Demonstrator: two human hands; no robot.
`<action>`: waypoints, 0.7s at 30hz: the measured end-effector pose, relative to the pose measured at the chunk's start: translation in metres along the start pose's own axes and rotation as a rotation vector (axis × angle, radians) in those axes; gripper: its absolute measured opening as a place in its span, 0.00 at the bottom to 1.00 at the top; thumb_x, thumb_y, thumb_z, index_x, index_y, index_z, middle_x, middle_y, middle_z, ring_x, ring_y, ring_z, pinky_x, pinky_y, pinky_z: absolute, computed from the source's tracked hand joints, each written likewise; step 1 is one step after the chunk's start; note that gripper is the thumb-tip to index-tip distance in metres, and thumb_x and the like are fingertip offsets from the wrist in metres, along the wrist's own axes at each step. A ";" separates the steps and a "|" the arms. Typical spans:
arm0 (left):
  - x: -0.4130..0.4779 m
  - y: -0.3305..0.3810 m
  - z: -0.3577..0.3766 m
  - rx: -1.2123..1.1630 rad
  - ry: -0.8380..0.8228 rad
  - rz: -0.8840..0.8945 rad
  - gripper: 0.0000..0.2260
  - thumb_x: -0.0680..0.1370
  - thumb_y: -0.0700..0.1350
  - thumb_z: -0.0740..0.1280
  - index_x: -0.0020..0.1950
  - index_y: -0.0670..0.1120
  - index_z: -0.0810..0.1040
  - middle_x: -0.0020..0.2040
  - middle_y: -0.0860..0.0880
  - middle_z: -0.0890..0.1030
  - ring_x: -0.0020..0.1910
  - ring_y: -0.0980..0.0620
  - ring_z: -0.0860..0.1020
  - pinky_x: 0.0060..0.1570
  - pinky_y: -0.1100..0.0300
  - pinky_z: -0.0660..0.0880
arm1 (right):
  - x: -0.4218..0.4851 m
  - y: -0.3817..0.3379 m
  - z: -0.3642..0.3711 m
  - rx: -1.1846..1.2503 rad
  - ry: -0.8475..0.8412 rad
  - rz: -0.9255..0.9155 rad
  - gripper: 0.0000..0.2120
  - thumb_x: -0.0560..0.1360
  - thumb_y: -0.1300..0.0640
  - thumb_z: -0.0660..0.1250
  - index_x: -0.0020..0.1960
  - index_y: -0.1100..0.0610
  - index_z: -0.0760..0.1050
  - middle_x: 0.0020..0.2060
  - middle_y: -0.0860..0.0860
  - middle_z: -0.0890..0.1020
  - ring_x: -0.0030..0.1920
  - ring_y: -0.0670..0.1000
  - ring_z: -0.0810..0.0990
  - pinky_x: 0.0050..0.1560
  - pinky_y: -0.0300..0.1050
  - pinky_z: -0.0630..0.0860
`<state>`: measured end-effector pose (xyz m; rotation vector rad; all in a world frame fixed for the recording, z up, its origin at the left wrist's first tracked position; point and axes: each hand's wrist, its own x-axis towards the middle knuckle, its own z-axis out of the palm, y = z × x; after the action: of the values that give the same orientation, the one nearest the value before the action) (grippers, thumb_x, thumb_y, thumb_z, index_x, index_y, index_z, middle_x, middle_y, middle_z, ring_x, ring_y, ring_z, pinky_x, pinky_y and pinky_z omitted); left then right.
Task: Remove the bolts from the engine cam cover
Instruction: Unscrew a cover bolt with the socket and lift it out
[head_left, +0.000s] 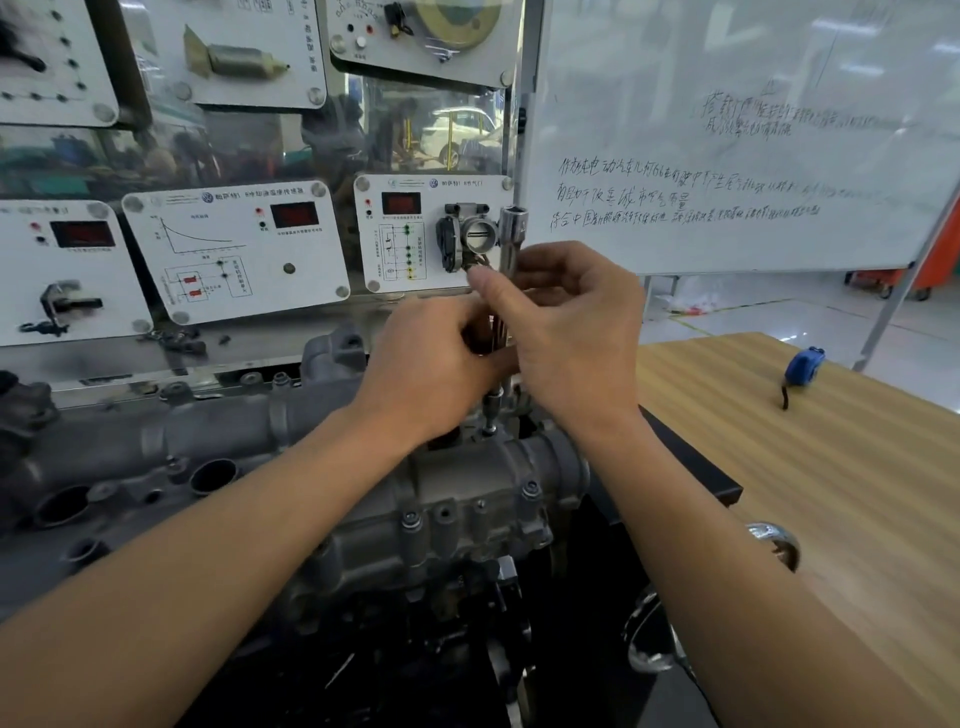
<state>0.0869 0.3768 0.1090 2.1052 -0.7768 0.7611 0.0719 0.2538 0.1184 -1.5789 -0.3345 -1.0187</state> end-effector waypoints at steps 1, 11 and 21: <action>0.001 -0.004 -0.001 -0.062 -0.043 -0.020 0.13 0.72 0.54 0.70 0.44 0.44 0.83 0.36 0.48 0.83 0.37 0.50 0.82 0.39 0.49 0.79 | 0.002 0.000 -0.001 0.011 0.000 0.009 0.08 0.69 0.55 0.79 0.43 0.56 0.82 0.34 0.48 0.85 0.35 0.46 0.85 0.39 0.42 0.82; 0.003 -0.004 0.000 -0.127 -0.052 -0.063 0.11 0.71 0.45 0.75 0.44 0.40 0.77 0.36 0.44 0.80 0.34 0.48 0.78 0.37 0.48 0.76 | 0.018 -0.005 -0.009 -0.160 -0.271 -0.033 0.15 0.78 0.49 0.68 0.42 0.61 0.81 0.29 0.45 0.80 0.31 0.42 0.77 0.36 0.41 0.74; 0.011 -0.002 -0.008 -0.110 -0.058 -0.053 0.11 0.69 0.53 0.72 0.36 0.46 0.79 0.30 0.46 0.81 0.31 0.49 0.81 0.33 0.50 0.78 | 0.033 -0.021 0.002 -0.262 -0.344 -0.060 0.14 0.74 0.55 0.71 0.35 0.62 0.77 0.28 0.53 0.78 0.30 0.45 0.72 0.35 0.45 0.72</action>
<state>0.0937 0.3813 0.1203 2.0481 -0.7730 0.6181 0.0775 0.2515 0.1567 -1.9974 -0.5007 -0.8589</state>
